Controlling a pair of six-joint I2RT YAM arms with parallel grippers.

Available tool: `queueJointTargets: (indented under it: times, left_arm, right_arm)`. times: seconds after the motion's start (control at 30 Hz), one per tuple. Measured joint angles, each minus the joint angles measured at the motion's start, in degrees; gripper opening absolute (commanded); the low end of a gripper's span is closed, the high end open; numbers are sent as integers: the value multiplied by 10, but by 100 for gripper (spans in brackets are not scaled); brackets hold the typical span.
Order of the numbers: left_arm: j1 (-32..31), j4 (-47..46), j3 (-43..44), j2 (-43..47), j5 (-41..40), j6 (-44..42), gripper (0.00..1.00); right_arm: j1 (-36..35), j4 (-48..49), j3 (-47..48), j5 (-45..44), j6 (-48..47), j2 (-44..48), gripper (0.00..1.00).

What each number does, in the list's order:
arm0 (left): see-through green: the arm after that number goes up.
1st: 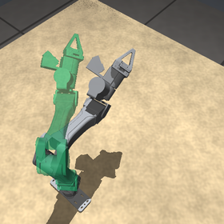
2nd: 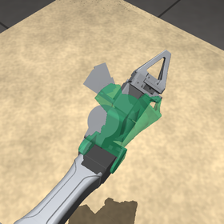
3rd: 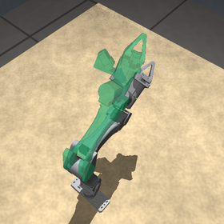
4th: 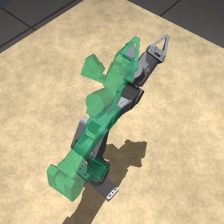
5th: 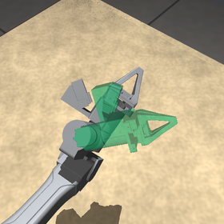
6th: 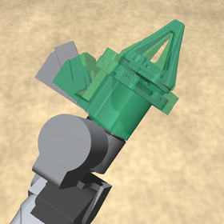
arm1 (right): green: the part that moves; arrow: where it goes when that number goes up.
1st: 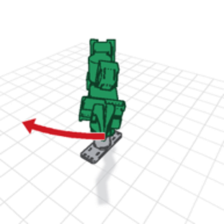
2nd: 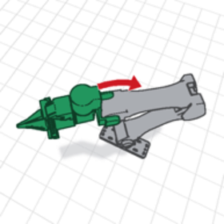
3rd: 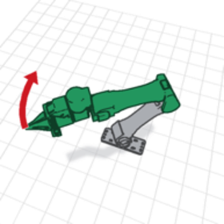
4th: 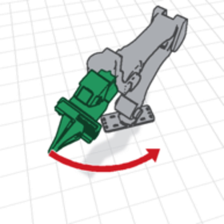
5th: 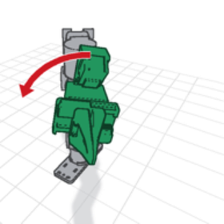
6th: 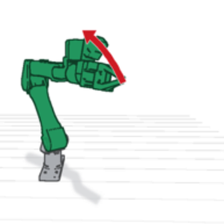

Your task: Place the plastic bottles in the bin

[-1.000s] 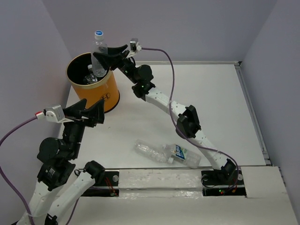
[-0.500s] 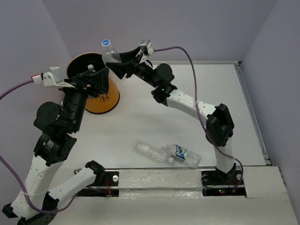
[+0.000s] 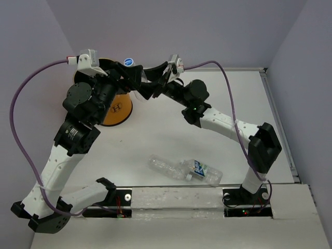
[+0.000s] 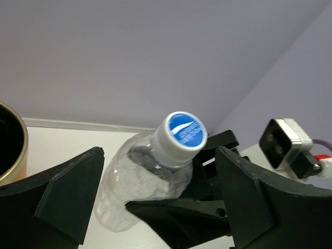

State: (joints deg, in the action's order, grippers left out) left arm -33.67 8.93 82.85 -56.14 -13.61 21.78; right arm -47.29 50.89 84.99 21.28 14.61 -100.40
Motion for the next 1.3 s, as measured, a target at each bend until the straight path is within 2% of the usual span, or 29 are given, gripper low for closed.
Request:
queueJointTargets:
  times: [0.23, 0.3, 0.33, 0.37, 0.4, 0.53, 0.6, 0.63, 0.67, 0.73, 0.8, 0.83, 0.87, 0.9, 0.93, 1.0, 1.1, 1.3]
  left_arm:
    - [0, -2, -19, 13, 31, 6, 94]
    - [0, -1, -19, 10, 29, 2, 90]
    - [0, -1, -18, 7, 26, -1, 83]
    - [0, -1, -17, 1, 24, -3, 83]
    - [0, 0, -17, -2, 22, -4, 75]
    - [0, 7, -17, -28, 7, -18, 68]
    - [0, 10, -17, -35, 4, -19, 54]
    - [0, 12, -17, -38, -1, -24, 36]
    - [0, 14, -17, -40, -4, -23, 28]
    - [3, 16, -17, -40, -15, -30, 22]
    - [3, 18, -17, -40, -19, -41, 21]
    - [3, 18, -17, -40, -20, -39, 9]
    - [2, 17, -17, -40, -20, -38, 9]
    - [2, 17, -17, -40, -20, -37, 0]
    - [1, 18, -17, -40, -20, -37, 0]
    - [-1, 17, -17, -40, -26, -37, 0]
    - [-1, 13, -17, -40, -40, -39, 0]
    - [2, 7, 4, -60, -96, -65, 0]
  right_arm:
    - [-1, -3, -36, 6, 2, -2, 35]
    - [-1, -2, -46, 11, 4, -2, 35]
    - [-1, -2, -48, 11, 4, -2, 35]
    - [-1, -2, -52, 13, 5, -2, 35]
    - [-1, -1, -57, 14, 5, -1, 35]
    - [-1, 2, -73, 16, 5, 0, 35]
    - [-1, 2, -79, 16, 6, 1, 35]
    - [-1, 2, -80, 16, 6, 1, 35]
    - [0, 2, -81, 16, 6, 1, 35]
    - [1, 3, -83, 16, 5, 4, 36]
    - [0, 4, -89, 14, 5, 8, 36]
    - [0, 5, -92, 12, 5, 10, 37]
    - [0, 5, -93, 11, 5, 11, 42]
    - [0, 6, -96, 10, 5, 13, 49]
    - [0, 7, -99, 8, 6, 15, 65]
    - [0, 6, -101, 8, 5, 18, 82]
    - [-1, 4, -111, 10, 6, 29, 91]
    - [-1, -33, -161, 10, 6, 96, 94]
